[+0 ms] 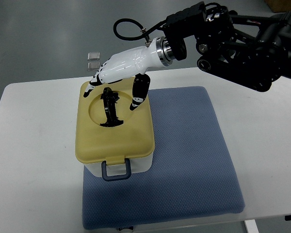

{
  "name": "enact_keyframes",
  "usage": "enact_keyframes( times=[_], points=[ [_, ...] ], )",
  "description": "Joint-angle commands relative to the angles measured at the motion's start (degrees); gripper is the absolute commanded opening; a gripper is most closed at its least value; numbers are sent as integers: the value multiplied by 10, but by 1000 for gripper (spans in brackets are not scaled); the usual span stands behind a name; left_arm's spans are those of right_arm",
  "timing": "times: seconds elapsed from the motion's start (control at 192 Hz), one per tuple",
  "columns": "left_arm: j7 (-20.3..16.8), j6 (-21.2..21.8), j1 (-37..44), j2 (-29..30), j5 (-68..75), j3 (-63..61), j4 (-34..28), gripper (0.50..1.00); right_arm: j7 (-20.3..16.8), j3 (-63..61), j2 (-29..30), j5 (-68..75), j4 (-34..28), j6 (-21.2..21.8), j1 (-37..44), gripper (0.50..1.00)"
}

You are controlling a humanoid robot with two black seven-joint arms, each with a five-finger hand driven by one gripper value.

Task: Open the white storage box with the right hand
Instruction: 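Swing the right hand over the yellow lid toward its black handle, then close the right hand fingers around the black handle on the lid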

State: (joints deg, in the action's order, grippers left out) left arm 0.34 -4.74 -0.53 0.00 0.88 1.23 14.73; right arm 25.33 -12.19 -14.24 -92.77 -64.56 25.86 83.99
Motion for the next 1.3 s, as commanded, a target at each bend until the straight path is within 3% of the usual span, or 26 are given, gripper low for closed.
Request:
enact_keyframes(
  times=[0.0, 0.203, 0.635, 1.005, 1.135, 1.192, 1.296],
  points=[
    [0, 0, 0, 0, 0, 0, 0, 1000, -1, 0, 3, 0, 1, -13, -5, 926],
    [0, 0, 0, 0, 0, 0, 0, 1000, -5, 2, 14, 0, 10, -56, -22, 926],
    [0, 0, 0, 0, 0, 0, 0, 1000, -5, 2, 17, 0, 12, -79, -43, 907],
    [0, 0, 0, 0, 0, 1, 0, 1000, -6, 4, 16, -6, 15, -80, -51, 787],
    [0, 0, 0, 0, -1, 1, -1, 1000, -6, 4, 17, -11, 19, -81, -52, 693],
    [0, 0, 0, 0, 0, 0, -1, 1000, -6, 5, 17, -12, 19, -86, -52, 678],
    [0, 0, 0, 0, 0, 0, -1, 1000, -6, 18, 16, -14, 20, -95, -51, 588]
  ],
)
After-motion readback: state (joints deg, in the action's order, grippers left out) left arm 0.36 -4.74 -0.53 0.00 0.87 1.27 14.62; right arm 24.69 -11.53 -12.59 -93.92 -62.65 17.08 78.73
